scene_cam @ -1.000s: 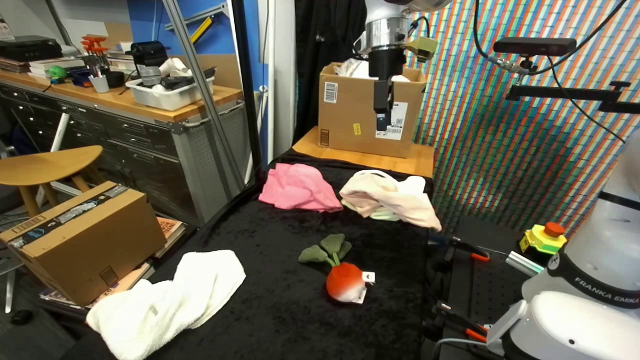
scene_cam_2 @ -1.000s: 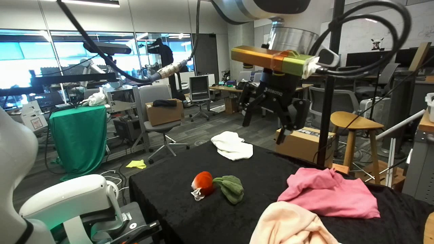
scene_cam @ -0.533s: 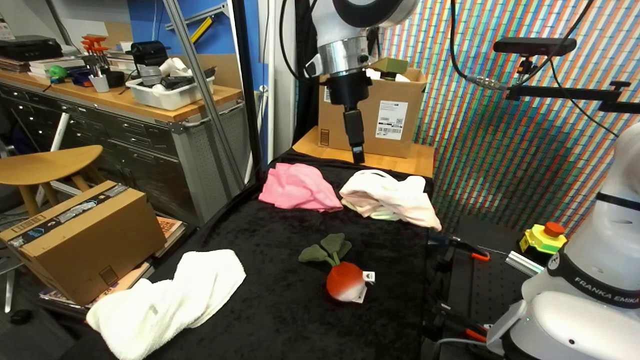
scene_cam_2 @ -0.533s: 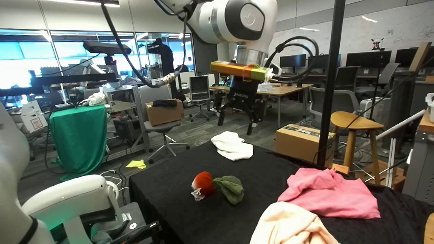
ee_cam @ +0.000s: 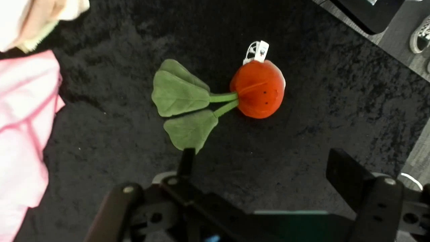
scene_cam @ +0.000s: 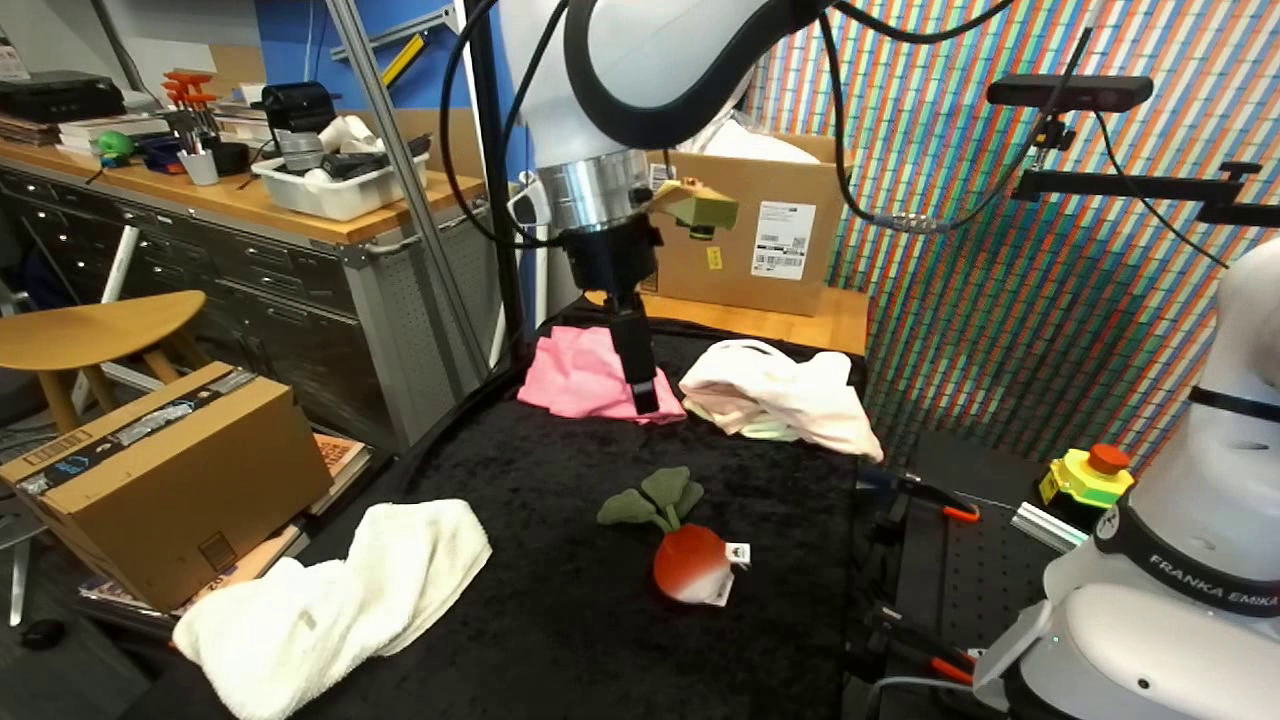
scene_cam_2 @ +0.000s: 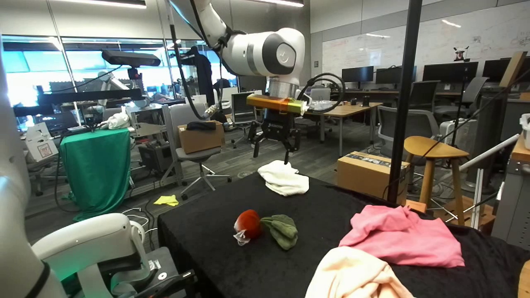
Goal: Put the rope, clothes and the stuffed object on top of each other
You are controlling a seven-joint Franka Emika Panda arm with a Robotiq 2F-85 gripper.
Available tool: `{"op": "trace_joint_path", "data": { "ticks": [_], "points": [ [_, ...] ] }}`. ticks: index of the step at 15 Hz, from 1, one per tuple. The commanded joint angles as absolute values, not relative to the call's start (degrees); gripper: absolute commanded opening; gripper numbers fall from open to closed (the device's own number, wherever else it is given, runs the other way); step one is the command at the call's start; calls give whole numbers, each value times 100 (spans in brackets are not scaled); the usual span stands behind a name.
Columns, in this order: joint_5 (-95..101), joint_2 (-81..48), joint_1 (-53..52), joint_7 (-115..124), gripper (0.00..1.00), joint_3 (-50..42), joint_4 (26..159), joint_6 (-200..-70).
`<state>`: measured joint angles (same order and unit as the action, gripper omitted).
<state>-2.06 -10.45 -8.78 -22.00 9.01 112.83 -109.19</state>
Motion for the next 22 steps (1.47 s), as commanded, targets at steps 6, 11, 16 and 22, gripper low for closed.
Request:
{"op": "trace_joint_path", "data": {
  "ticks": [6,11,16,22],
  "points": [
    [-95,-2686,-1425,-1447,100,1316,9863,-11749],
    [68,-3352,-1771,-1011,100,1326,9461,-13036],
    [154,-3925,-1987,-758,100,1271,9148,-13914],
    [163,-4414,-2079,-669,100,1253,8915,-14625]
  ]
}}
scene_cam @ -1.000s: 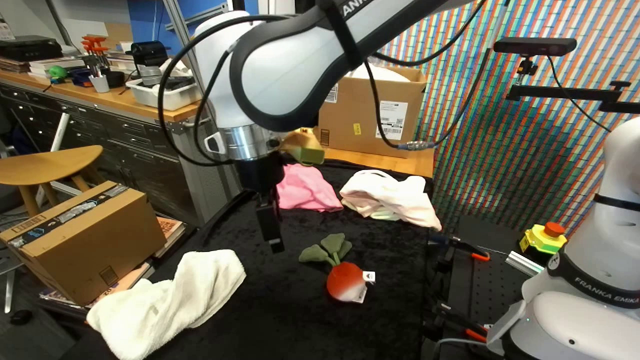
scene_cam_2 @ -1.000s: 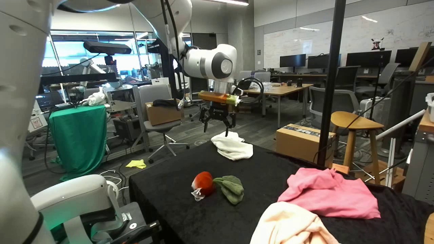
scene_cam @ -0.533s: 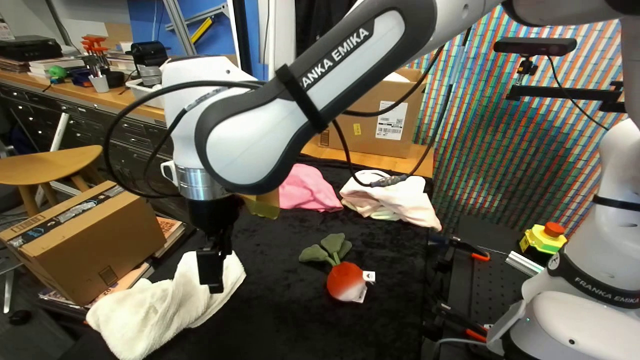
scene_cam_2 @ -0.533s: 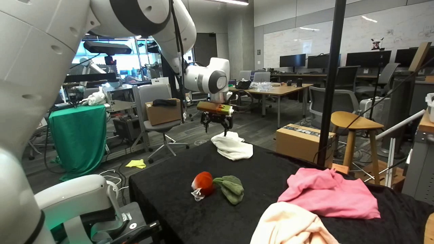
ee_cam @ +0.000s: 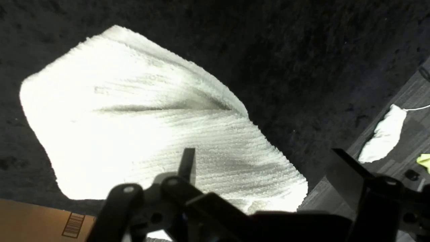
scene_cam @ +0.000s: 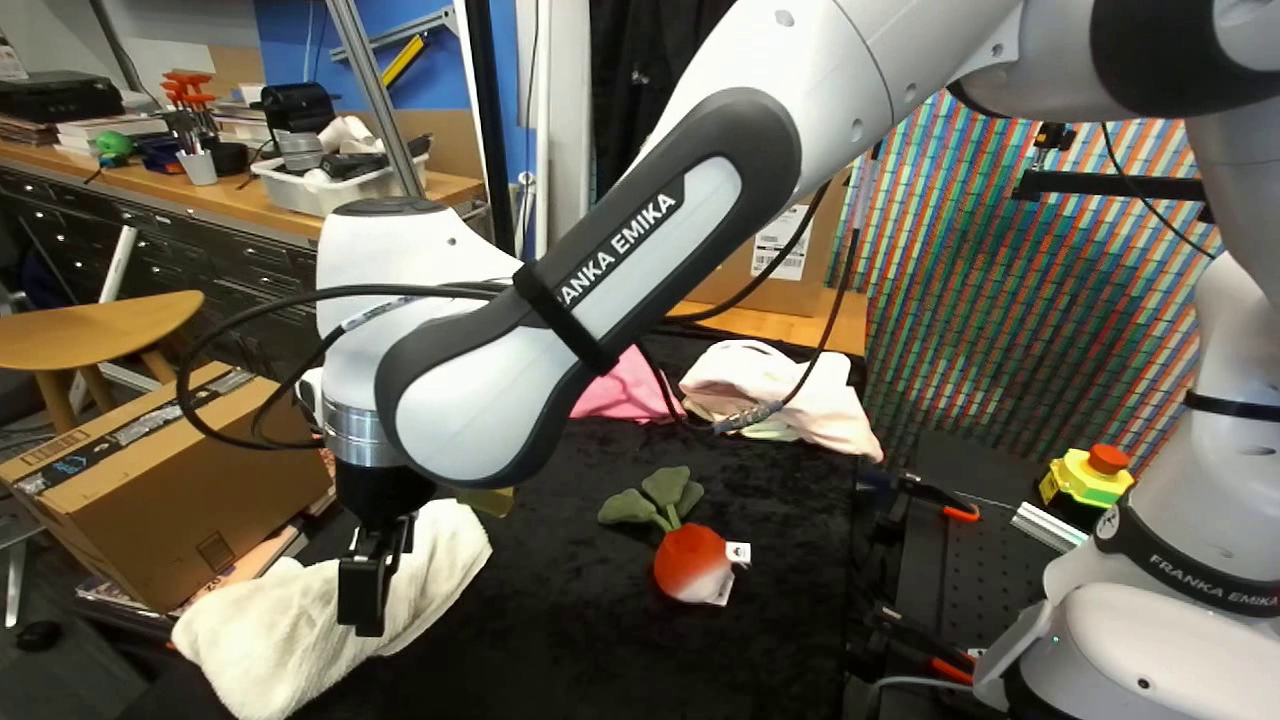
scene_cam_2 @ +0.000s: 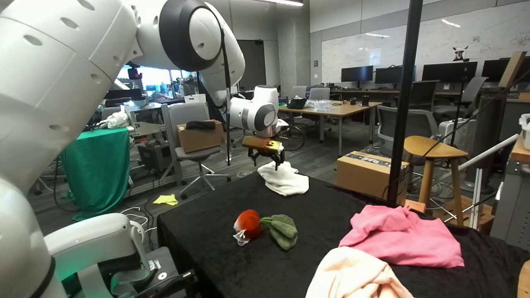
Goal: Put the rope, clothes and the stuffed object on top of each other
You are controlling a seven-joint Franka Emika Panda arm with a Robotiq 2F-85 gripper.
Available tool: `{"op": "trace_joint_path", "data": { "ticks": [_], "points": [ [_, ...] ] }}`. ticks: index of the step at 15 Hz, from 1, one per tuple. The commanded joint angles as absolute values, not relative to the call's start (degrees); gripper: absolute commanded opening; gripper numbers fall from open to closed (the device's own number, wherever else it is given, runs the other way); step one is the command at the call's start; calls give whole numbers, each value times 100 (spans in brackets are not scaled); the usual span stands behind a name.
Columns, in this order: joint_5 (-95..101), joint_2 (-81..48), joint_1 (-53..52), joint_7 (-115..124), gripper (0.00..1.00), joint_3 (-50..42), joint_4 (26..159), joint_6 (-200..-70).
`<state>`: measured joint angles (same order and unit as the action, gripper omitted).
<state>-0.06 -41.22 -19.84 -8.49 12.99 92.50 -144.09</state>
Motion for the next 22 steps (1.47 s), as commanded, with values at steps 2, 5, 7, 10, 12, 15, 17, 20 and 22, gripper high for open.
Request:
{"op": "trace_joint_path", "data": {
  "ticks": [2,5,7,10,12,15,17,20,22],
  "points": [
    [148,-4540,-2078,-683,100,1266,8845,-14709],
    [130,-4696,-2074,-701,100,1282,8754,-14921],
    [150,-4803,-2087,-705,100,1265,8685,-15059],
    [139,-4922,-2083,-732,100,1293,8594,-15193],
    [104,-4993,-2065,-752,100,1340,8531,-15207],
    [41,-5065,-2022,-788,100,1433,8480,-15167],
    [53,-5118,-2032,-790,100,1438,8445,-15150],
    [98,-5202,-2069,-768,100,1387,8356,-15176],
    [111,-5276,-2079,-761,100,1362,8248,-15178]
  ]
}}
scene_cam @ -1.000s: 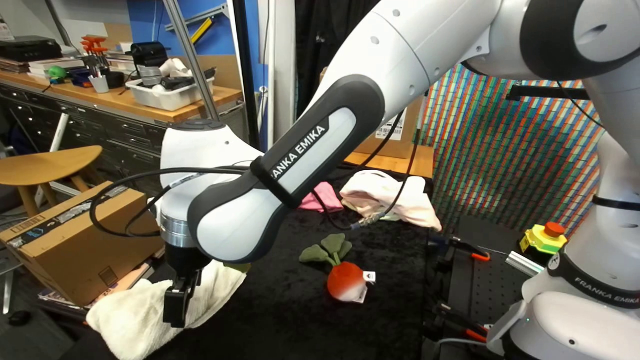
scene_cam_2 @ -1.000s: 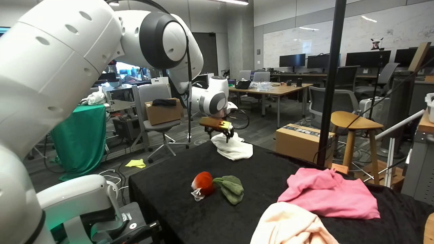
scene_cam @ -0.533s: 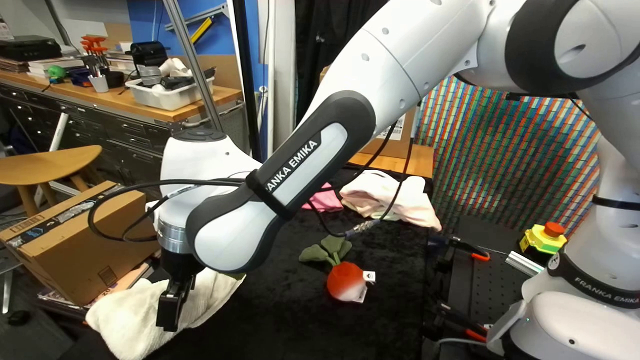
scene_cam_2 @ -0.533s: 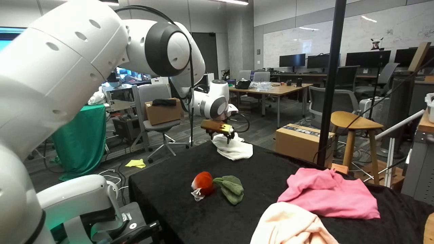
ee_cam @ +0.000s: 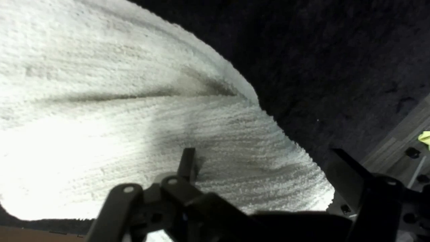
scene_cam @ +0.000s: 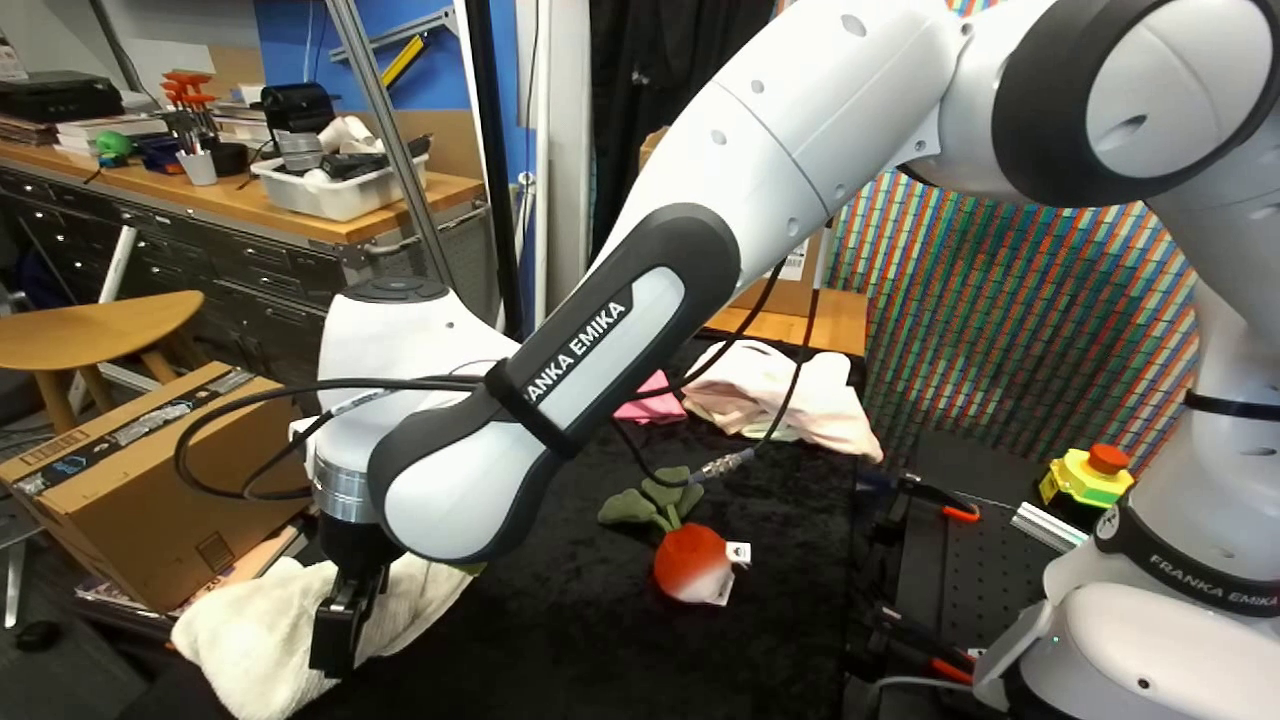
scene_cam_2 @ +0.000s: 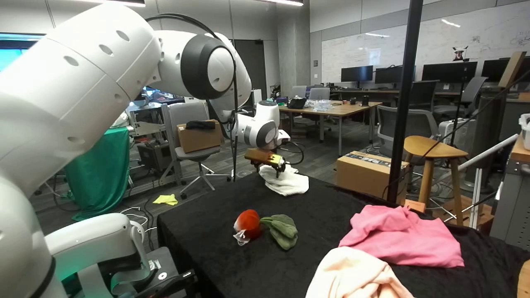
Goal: Put the rope, clothes and the stuffed object on top of each other
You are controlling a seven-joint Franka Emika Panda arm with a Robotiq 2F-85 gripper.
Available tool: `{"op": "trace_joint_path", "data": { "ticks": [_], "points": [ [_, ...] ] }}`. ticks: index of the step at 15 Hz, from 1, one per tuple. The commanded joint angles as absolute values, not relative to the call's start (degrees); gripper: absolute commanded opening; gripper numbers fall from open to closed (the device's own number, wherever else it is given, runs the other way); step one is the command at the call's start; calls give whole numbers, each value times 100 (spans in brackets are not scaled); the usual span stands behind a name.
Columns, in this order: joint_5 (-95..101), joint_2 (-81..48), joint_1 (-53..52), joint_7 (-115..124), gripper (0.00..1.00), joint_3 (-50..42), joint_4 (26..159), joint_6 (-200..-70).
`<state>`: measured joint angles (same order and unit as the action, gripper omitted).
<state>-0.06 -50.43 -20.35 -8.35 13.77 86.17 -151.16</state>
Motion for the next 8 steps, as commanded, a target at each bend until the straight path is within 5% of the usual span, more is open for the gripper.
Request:
{"op": "trace_joint_path", "data": {
  "ticks": [1,8],
  "points": [
    [111,-5312,-2082,-755,100,1356,8193,-15176],
    [327,-5564,-2218,-726,100,1125,7883,-15465]
  ]
}}
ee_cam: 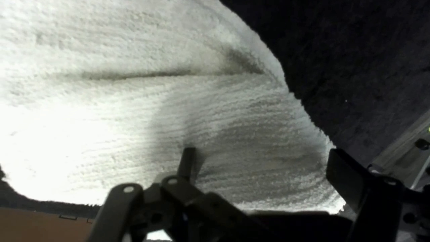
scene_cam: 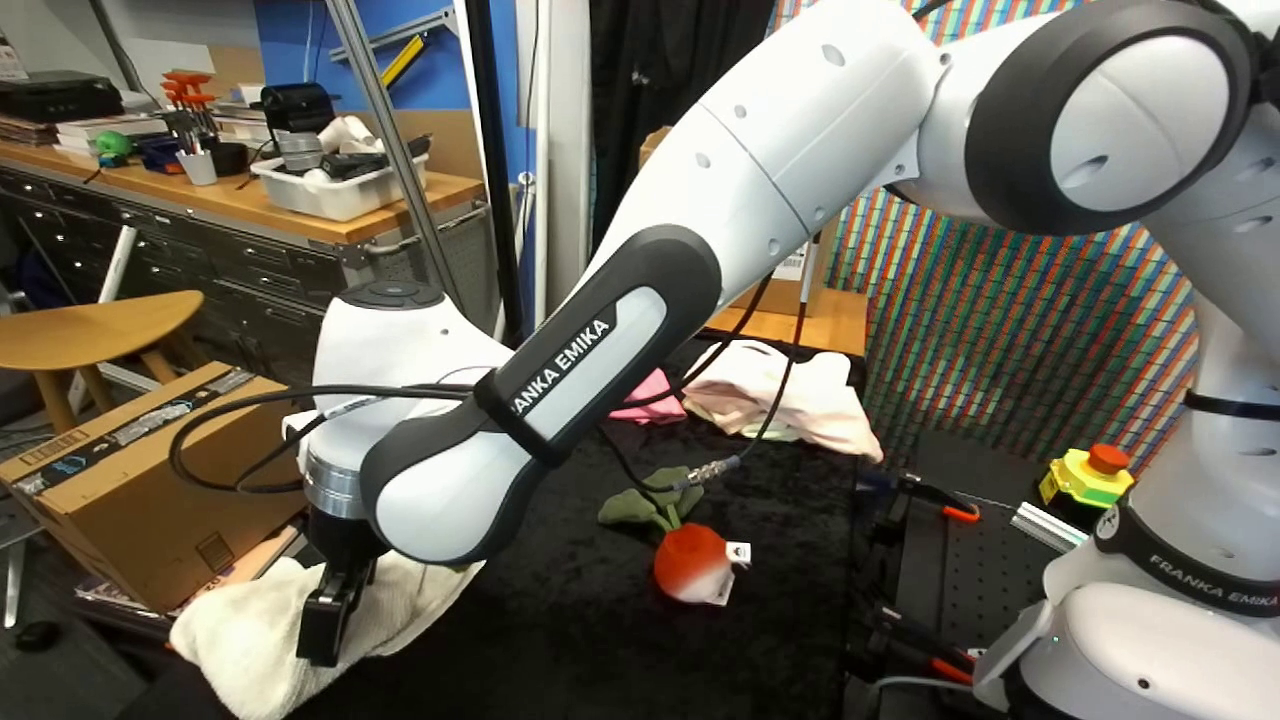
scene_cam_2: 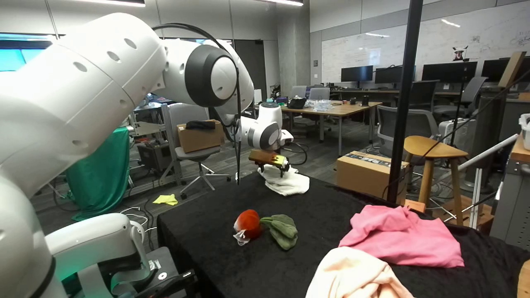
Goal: Put the rope, clothes and the stuffed object on top of each other
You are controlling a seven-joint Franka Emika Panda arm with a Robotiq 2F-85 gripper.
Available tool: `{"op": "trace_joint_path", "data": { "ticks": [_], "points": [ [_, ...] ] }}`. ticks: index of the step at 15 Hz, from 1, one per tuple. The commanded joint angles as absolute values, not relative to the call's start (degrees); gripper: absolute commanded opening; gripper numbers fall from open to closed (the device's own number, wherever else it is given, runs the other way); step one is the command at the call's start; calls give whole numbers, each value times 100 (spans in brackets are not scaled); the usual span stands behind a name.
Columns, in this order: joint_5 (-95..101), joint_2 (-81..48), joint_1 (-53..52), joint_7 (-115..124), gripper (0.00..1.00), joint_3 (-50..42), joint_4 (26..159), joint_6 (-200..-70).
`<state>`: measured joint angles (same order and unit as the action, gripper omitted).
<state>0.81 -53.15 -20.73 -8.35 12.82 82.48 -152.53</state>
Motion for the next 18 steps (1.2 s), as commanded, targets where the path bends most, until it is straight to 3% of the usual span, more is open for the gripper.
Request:
{"op": "trace_joint_path", "data": {
  "ticks": [1,5,7,15,16,18],
  "points": [
    [385,-5606,-2241,-712,100,1084,7833,-15510],
    [491,-5729,-2306,-658,100,982,7721,-15657],
    [498,-5731,-2322,-625,73,971,7712,-15615],
    [441,-5404,-2298,-509,12,1012,7886,-15158],
    [436,-5351,-2294,-495,6,1019,7910,-15106],
    [439,-5202,-2295,-455,5,1018,8010,-15050]
  ]
}}
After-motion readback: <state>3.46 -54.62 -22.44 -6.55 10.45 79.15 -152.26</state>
